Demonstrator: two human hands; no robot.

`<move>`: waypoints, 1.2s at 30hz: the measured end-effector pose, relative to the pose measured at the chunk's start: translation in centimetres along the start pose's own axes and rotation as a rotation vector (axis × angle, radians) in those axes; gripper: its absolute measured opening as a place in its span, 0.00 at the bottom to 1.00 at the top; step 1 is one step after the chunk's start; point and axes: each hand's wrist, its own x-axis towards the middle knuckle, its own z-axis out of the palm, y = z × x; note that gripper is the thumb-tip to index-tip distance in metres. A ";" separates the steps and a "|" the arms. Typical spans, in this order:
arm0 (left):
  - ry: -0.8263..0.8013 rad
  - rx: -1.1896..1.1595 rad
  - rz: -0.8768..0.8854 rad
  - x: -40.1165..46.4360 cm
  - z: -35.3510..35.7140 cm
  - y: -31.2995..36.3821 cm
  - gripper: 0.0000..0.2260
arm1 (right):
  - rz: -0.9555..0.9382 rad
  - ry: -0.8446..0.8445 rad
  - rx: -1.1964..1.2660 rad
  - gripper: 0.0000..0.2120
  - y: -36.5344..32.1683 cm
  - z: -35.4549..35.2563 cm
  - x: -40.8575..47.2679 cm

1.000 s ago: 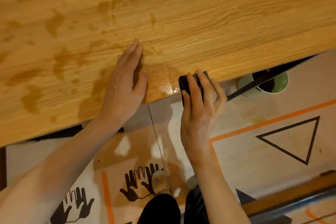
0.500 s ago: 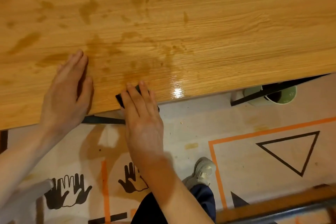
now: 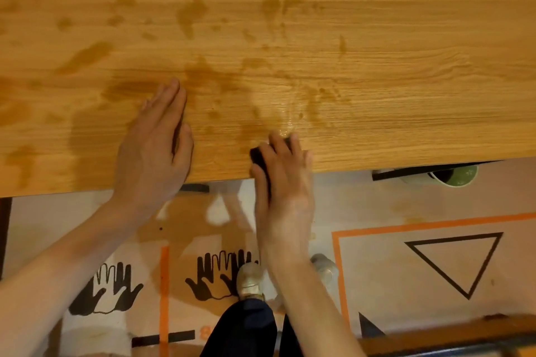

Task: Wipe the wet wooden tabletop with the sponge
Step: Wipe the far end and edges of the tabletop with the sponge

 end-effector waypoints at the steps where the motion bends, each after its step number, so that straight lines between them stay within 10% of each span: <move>1: -0.009 0.009 0.007 0.0 -0.1 0.1 0.24 | -0.066 -0.053 -0.010 0.14 -1.2 0.9 -0.3; 6: -0.045 0.015 0.003 0.0 -0.2 0.2 0.24 | -0.160 -0.266 -0.012 0.13 1.1 -3.1 2.2; 12: -0.030 0.030 0.029 0.1 -0.1 0.1 0.25 | 0.186 -0.012 0.013 0.17 6.0 -7.9 7.2; 18: -0.016 0.048 0.049 0.0 0.1 -0.1 0.24 | -0.141 -0.268 -0.171 0.21 5.6 -7.0 4.2; 25: 0.003 0.054 0.065 0.0 0.1 -0.3 0.24 | 0.051 -0.182 -0.193 0.20 7.1 -6.4 14.9; 36: -0.017 0.077 0.055 0.1 0.3 -0.4 0.24 | -0.188 -0.372 -0.173 0.19 5.7 -6.2 10.0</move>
